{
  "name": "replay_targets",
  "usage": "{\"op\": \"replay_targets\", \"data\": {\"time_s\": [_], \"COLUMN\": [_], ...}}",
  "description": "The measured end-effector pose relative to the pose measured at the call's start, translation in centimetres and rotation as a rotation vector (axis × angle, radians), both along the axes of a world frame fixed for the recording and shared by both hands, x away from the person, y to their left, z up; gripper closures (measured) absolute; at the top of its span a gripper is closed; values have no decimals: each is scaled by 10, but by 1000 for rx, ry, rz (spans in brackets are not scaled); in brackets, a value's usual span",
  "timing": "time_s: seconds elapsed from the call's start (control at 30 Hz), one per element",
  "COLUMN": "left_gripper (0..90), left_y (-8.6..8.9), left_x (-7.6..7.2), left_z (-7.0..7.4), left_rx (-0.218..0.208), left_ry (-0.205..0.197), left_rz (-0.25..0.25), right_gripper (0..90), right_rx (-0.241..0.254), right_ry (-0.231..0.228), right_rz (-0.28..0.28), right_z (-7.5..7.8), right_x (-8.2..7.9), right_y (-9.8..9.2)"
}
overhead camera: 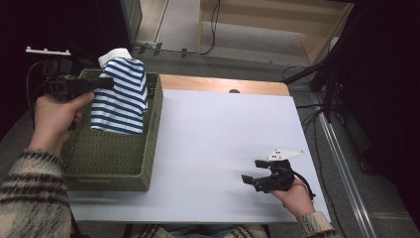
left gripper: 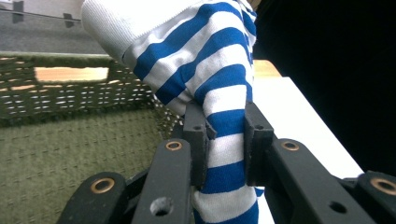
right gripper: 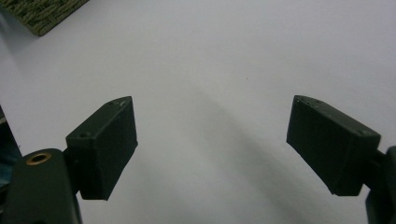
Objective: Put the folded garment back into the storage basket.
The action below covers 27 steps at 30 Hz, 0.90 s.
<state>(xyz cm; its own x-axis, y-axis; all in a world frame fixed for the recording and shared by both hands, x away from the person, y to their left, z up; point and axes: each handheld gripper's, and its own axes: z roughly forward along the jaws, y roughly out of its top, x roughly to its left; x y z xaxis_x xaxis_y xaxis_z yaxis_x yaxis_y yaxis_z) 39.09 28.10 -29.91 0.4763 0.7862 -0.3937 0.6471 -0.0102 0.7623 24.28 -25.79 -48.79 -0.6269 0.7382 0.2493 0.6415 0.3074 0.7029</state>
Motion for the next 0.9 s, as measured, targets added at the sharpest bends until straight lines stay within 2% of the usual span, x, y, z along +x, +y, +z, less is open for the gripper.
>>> {"op": "replay_targets", "data": {"time_s": [0.13, 0.23, 0.3, 0.53, 0.77, 0.9], "left_gripper": [771, 771, 771, 771, 770, 770], "left_y": [4, 2, 0, 1, 0, 0], "left_x": [6, 8, 13, 28, 36, 39], "left_z": [-5, -10, -16, -37, -53, -63], "left_rx": [9, 27, 50, 72, 80, 71], "left_ry": [11, 2, 9, 17, 17, 23], "left_rz": [14, 28, 26, 13, 10, 7], "right_gripper": [146, 146, 145, 146, 145, 145], "right_rx": [-1, -2, -2, -3, 1, 3], "right_ry": [-4, -6, -6, -6, -8, -7], "right_rz": [1, 2, 1, -3, -9, -13], "right_z": [0, 0, 1, 1, 1, 2], "right_x": [0, 0, 0, -1, -1, -1], "right_y": [0, 0, -1, -1, -3, -4]}}
